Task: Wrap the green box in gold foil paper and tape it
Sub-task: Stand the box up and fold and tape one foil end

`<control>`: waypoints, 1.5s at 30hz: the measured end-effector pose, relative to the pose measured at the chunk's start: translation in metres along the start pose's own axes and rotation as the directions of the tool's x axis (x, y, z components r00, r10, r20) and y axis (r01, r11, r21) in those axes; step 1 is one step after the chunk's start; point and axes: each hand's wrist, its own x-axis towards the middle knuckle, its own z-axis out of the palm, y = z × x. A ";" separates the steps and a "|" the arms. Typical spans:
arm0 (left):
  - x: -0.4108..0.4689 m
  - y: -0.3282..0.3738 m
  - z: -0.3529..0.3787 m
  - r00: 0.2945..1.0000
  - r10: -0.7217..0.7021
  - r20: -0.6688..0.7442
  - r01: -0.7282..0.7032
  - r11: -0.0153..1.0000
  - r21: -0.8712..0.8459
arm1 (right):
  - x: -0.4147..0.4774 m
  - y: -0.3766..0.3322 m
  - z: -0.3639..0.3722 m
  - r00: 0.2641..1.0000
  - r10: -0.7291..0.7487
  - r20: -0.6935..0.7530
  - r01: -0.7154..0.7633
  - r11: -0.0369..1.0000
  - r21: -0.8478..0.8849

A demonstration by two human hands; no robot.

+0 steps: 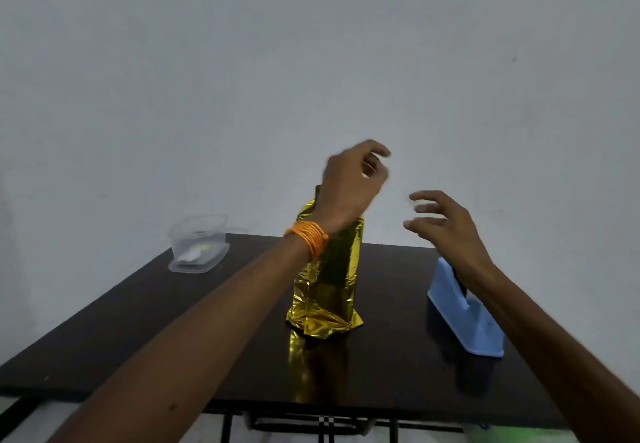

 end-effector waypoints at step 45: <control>-0.021 -0.106 -0.040 0.926 -0.371 0.069 0.369 0.856 -0.363 | 0.078 -0.046 0.103 0.996 -0.091 -0.022 0.094 0.949 0.300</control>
